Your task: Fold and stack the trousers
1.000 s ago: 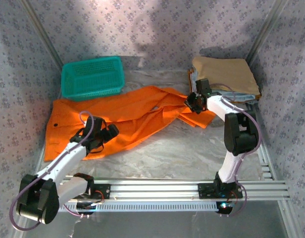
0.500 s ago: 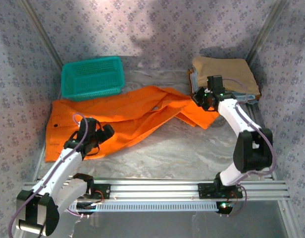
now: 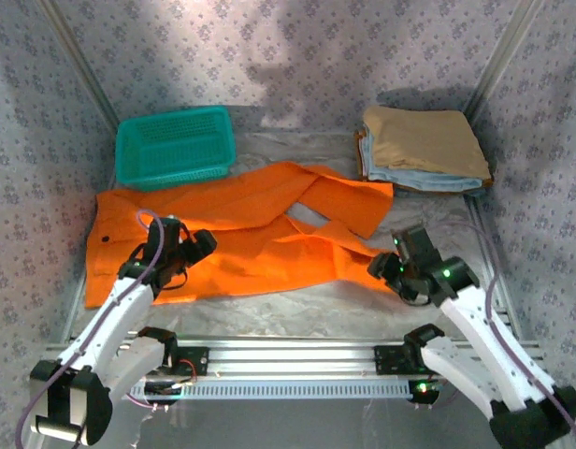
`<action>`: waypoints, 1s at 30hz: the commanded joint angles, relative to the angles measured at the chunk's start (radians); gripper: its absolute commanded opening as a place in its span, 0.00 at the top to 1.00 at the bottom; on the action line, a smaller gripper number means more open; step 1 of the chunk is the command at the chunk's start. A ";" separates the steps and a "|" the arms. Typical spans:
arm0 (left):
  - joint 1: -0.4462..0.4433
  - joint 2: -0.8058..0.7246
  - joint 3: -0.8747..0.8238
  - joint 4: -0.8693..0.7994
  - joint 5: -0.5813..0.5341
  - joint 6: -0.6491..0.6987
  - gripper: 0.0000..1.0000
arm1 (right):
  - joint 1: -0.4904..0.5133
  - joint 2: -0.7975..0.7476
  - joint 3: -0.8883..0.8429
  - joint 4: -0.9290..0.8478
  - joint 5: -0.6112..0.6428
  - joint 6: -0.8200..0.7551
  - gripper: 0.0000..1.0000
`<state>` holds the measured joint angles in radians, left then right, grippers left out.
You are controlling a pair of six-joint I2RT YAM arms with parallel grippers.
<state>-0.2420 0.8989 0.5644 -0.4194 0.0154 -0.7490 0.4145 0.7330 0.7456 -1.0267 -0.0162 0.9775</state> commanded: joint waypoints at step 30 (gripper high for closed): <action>-0.034 0.142 -0.213 0.048 -0.006 -0.357 0.10 | -0.098 0.669 -0.102 0.431 -0.095 -0.091 1.00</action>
<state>-0.3016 1.0771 0.3946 -0.1806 -0.0532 -1.1336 0.3908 1.4315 0.7120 -0.5240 -0.0471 0.9161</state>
